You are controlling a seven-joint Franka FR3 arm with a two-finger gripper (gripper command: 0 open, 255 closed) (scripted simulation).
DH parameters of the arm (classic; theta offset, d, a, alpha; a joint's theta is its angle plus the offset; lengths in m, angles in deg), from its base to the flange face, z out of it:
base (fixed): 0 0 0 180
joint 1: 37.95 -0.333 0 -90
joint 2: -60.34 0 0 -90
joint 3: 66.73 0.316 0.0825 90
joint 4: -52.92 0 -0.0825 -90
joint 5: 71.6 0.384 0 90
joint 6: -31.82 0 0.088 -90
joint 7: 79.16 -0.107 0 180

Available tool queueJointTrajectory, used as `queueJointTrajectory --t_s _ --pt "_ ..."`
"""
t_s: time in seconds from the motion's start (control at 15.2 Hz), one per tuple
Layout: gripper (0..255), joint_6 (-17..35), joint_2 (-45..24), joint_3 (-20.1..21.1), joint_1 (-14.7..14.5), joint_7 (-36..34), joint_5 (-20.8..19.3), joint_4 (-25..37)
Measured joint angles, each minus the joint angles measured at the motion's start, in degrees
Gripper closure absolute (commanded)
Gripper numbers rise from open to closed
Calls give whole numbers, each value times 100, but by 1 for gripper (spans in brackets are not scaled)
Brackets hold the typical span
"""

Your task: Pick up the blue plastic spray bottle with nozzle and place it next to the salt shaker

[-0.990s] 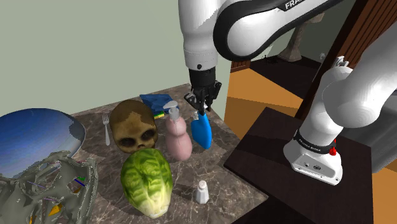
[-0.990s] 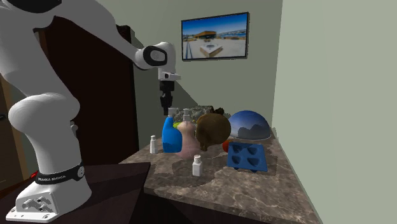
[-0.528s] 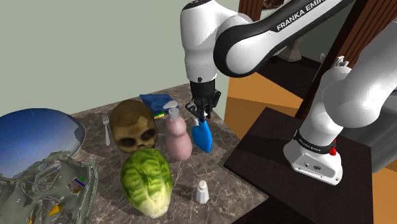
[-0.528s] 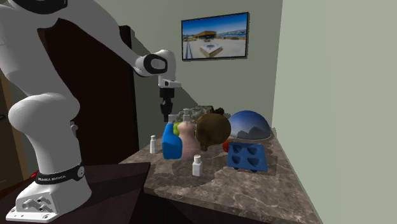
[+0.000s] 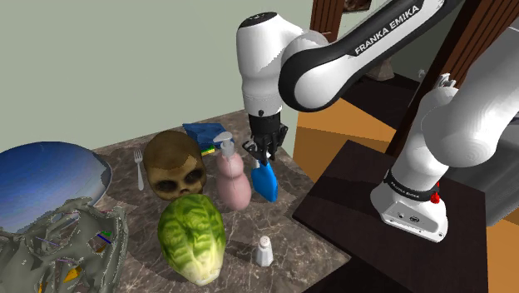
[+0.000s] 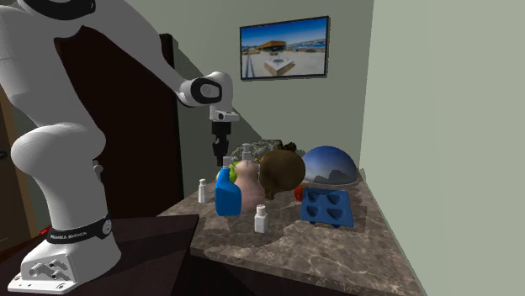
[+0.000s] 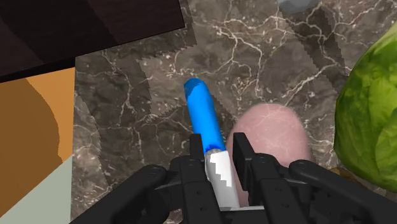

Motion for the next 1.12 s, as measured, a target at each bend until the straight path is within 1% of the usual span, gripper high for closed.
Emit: queueJointTrajectory --t_s 0.07,0.13,0.53,0.86,1.12 --pt "255 2 0 0 0 0 0 -1" --pt "0 2 0 0 0 0 0 -2" --pt "0 3 0 0 0 0 0 -2" --pt "0 -691 265 -63 -12 54 54 447" --pt "0 -782 320 -78 -15 72 68 479"
